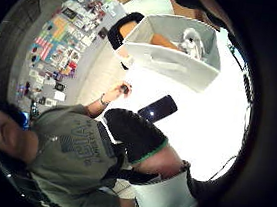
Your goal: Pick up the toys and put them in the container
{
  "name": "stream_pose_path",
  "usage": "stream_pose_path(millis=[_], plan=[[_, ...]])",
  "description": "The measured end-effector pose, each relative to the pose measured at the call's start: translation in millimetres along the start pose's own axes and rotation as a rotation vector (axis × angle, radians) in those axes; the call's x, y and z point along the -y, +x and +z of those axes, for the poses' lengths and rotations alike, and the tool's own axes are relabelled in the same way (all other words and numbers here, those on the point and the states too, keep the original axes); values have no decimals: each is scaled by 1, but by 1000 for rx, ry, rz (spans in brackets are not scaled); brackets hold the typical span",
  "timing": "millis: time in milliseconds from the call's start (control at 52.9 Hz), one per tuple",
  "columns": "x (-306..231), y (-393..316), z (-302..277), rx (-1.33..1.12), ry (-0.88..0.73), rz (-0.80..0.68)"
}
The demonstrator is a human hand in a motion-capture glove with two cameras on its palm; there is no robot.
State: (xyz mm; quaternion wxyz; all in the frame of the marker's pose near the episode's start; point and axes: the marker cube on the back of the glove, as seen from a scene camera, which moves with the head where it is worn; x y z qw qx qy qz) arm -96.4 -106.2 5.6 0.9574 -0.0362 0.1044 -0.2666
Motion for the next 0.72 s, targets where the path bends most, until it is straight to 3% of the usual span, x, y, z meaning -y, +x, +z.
stream_pose_path(millis=[208, 719], plan=[[-46, 8, -4, 5, -7, 282], [-84, 34, -10, 35, -3, 330]])
